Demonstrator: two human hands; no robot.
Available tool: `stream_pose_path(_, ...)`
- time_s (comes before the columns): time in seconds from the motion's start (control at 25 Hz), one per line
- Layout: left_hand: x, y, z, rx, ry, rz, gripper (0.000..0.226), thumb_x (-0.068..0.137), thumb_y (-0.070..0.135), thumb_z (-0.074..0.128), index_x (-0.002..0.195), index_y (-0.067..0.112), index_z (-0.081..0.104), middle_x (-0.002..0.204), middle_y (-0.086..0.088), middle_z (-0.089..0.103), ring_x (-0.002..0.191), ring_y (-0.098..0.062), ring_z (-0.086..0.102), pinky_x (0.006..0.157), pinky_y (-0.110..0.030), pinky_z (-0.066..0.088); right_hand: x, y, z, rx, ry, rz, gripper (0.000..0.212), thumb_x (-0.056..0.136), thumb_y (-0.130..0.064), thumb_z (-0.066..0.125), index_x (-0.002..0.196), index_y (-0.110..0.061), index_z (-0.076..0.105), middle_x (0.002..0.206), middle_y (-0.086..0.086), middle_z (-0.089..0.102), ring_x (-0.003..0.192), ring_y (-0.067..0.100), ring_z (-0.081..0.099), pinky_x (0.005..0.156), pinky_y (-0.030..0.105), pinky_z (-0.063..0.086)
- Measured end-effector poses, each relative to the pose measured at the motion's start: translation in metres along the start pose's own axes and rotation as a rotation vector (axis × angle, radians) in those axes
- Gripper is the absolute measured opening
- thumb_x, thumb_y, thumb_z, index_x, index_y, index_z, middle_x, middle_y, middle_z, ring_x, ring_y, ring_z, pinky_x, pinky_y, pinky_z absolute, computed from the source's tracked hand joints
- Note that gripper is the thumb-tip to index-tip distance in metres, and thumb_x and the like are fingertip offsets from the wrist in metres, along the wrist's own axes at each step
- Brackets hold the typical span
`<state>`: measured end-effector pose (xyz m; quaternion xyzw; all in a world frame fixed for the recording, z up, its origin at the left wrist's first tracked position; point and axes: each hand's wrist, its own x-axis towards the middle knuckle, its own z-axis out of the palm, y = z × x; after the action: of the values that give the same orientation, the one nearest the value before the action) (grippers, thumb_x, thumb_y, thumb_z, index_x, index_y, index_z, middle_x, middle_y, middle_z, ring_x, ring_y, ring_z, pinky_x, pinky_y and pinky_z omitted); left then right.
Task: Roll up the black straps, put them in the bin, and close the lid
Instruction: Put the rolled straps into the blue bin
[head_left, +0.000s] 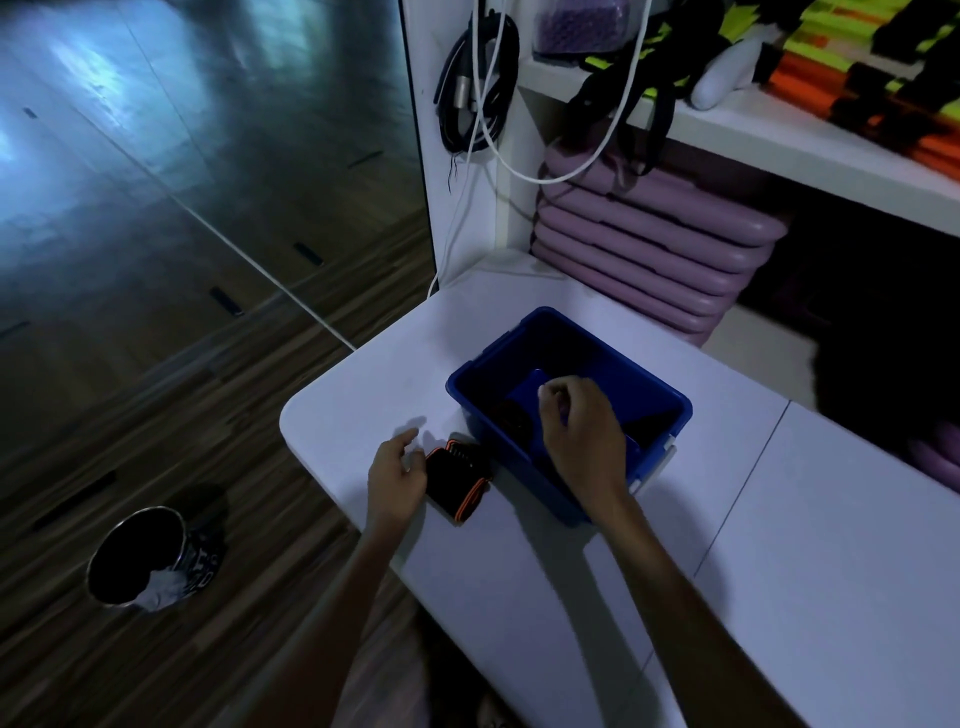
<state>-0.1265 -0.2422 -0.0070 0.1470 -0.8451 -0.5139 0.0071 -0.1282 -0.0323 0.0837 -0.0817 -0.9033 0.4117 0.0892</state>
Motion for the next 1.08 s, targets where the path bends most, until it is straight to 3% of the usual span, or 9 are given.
stream_pose_path(0.12,-0.002,-0.006,-0.005,0.011,-0.135,-0.019,0.029,0.092,0.014,0.055,0.121,0.013,0.059,0.12,-0.003,0.06,0.111,-0.019,0.055,0.093,-0.027,0.04,-0.076,-0.015,0.027,0.188,-0.097,0.011,0.007,0.091,-0.031,0.055,0.091,-0.025,0.056,0.089,-0.004,0.057,0.079,0.011,0.059,0.064,0.018,0.044)
stream_pose_path(0.28,-0.006,-0.015,-0.011,0.062,-0.285,0.052,0.027,0.091,0.019,0.06,0.117,0.024,0.061,0.116,0.003,0.065,0.106,-0.016,0.061,0.096,-0.032,0.046,-0.089,0.008,0.085,0.471,-0.41,0.544,0.057,0.084,-0.028,0.067,0.133,-0.013,0.041,0.123,0.005,0.049,0.111,0.02,0.054,0.08,0.024,0.042)
stream_pose_path(0.4,-0.007,-0.015,-0.013,0.032,-0.283,0.047,0.025,0.09,0.02,0.062,0.114,0.025,0.062,0.112,0.001,0.067,0.102,-0.013,0.062,0.093,-0.028,0.047,-0.069,0.018,0.101,0.719,-0.421,0.663,0.053,0.085,-0.017,0.067,0.132,-0.011,0.044,0.121,0.008,0.058,0.097,0.013,0.061,0.063,0.013,0.05)
stream_pose_path(0.48,-0.008,-0.014,-0.014,0.032,-0.273,0.04,0.026,0.089,0.019,0.062,0.115,0.025,0.061,0.113,0.0,0.067,0.103,-0.014,0.062,0.092,-0.028,0.047,-0.065,0.018,0.104,0.738,-0.466,0.618,0.047,0.087,-0.012,0.065,0.131,-0.013,0.047,0.121,0.008,0.06,0.093,0.012,0.061,0.062,0.014,0.052)
stream_pose_path(0.6,-0.023,-0.019,-0.017,-0.081,-0.22,0.004,0.021,0.089,0.015,0.062,0.109,0.021,0.06,0.107,-0.006,0.066,0.098,-0.019,0.062,0.093,-0.045,0.05,-0.072,0.023,0.108,0.609,-0.485,0.521,0.051,0.084,-0.018,0.068,0.131,-0.022,0.049,0.127,0.006,0.06,0.113,0.019,0.058,0.088,0.029,0.051)
stream_pose_path(0.8,-0.062,-0.023,-0.028,-0.397,-0.085,-0.112,0.035,0.083,0.026,0.064,0.112,0.009,0.058,0.111,-0.02,0.065,0.106,-0.035,0.061,0.096,-0.058,0.046,-0.094,0.009,0.099,0.525,-0.474,0.368,0.044,0.074,-0.038,0.07,0.114,-0.047,0.054,0.124,0.01,0.055,0.108,0.016,0.059,0.089,0.037,0.055)
stream_pose_path(0.88,-0.072,-0.006,-0.031,-0.452,-0.056,-0.094,0.03,0.087,0.02,0.063,0.115,0.009,0.057,0.113,-0.02,0.064,0.107,-0.031,0.062,0.096,-0.054,0.048,-0.098,-0.009,0.083,0.482,-0.412,0.264,0.042,0.076,-0.034,0.071,0.116,-0.04,0.057,0.12,0.003,0.057,0.106,0.013,0.058,0.09,0.037,0.055)
stream_pose_path(1.0,-0.072,0.039,-0.036,-0.482,-0.08,0.011,0.022,0.093,0.014,0.056,0.115,0.011,0.058,0.112,-0.009,0.066,0.102,-0.016,0.064,0.089,-0.032,0.053,-0.084,-0.037,0.04,0.353,-0.241,0.058,0.044,0.081,-0.023,0.072,0.124,-0.023,0.059,0.117,-0.002,0.057,0.106,0.008,0.054,0.089,0.018,0.044)
stream_pose_path(1.08,-0.057,0.069,-0.034,-0.405,-0.093,0.091,0.02,0.095,0.019,0.053,0.114,0.016,0.059,0.113,-0.003,0.065,0.1,-0.012,0.063,0.087,-0.028,0.053,-0.058,-0.045,0.003,0.249,-0.143,-0.038,0.043,0.081,-0.02,0.072,0.123,-0.021,0.061,0.114,-0.003,0.054,0.102,0.006,0.051,0.085,0.009,0.037)
